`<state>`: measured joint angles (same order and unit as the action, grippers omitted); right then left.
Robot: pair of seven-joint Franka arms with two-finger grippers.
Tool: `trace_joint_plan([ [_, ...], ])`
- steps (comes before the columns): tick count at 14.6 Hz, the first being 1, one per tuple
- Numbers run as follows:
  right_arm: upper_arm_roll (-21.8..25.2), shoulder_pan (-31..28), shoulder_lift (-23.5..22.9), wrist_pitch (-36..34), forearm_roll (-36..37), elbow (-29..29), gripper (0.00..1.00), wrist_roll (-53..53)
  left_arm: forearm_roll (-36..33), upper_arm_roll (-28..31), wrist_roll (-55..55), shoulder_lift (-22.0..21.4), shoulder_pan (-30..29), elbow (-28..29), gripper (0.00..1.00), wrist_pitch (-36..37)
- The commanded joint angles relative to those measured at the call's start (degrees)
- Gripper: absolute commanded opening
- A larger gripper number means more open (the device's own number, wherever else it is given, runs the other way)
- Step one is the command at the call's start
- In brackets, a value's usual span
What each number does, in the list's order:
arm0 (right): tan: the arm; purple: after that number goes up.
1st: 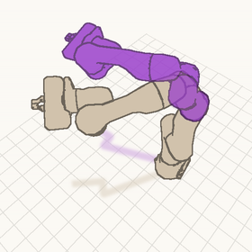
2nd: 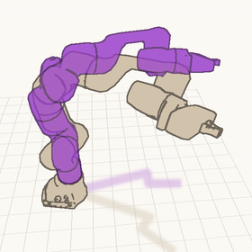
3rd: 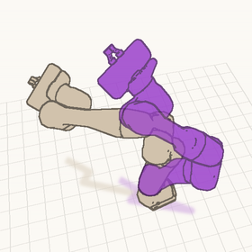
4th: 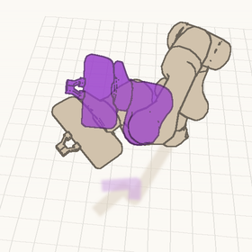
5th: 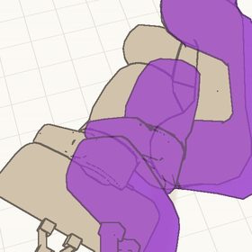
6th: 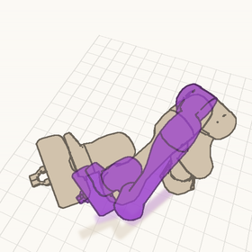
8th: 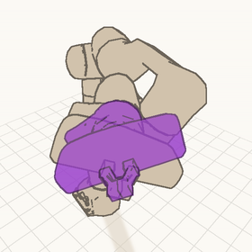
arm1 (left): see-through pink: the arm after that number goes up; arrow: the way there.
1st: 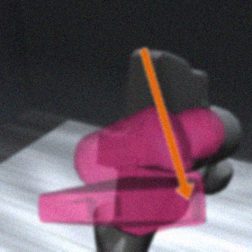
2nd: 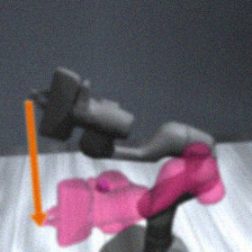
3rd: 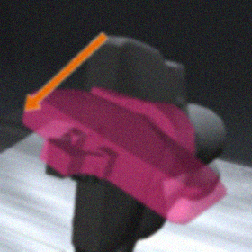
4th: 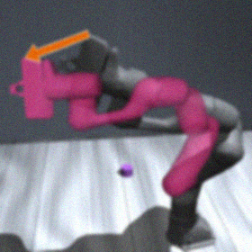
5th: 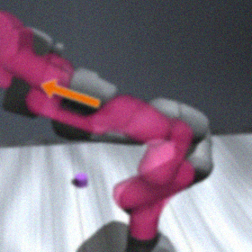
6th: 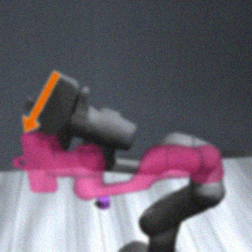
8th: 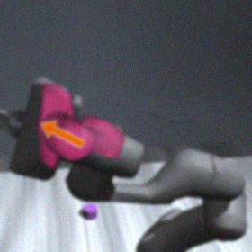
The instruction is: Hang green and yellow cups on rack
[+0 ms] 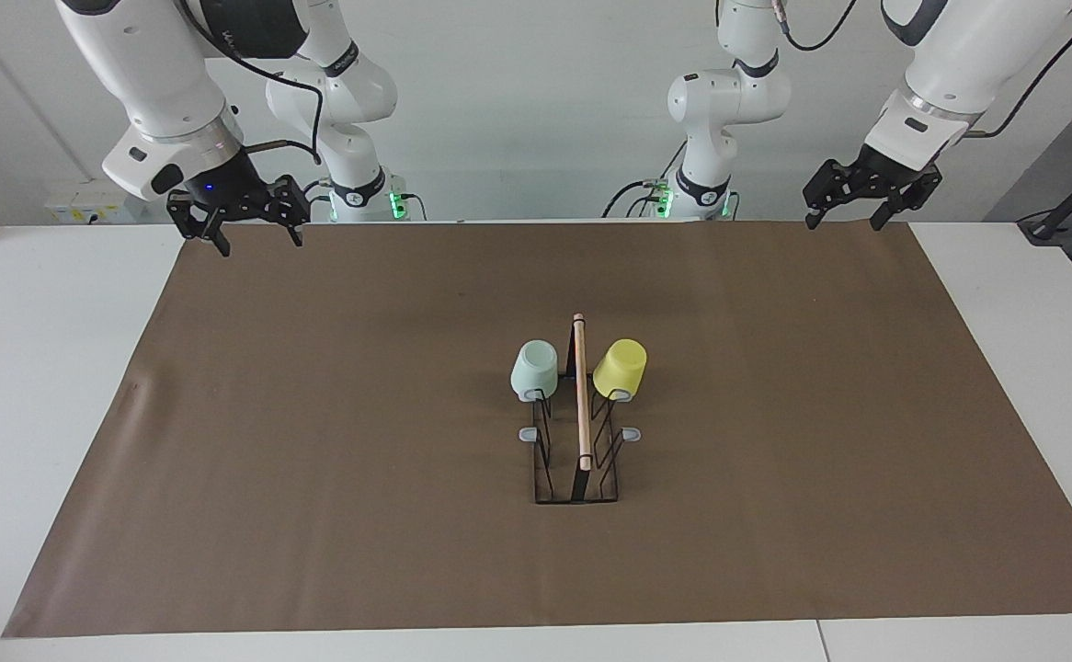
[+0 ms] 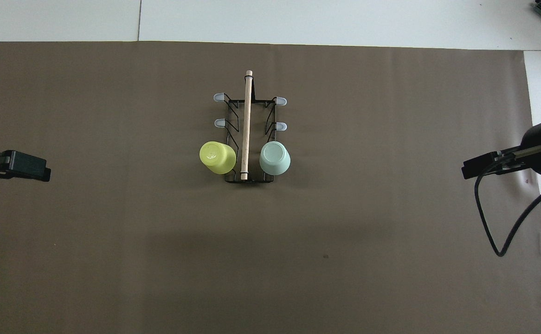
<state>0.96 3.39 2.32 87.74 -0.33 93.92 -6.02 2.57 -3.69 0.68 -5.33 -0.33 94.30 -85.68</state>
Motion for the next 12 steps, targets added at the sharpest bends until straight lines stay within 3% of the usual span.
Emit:
trace_joint_plan([
  [1,0.27,0.39,-0.74,-0.9,1.3,-1.28,1.0,1.01,-0.73,-0.52,0.63,-0.38,-0.64,0.27,1.0,-0.37],
  [12,0.18,-0.67,-1.0,-0.55,0.42,-0.49,1.0,0.84,-0.73,-0.52,0.81,-0.38,-0.64,0.36,1.0,-0.54],
])
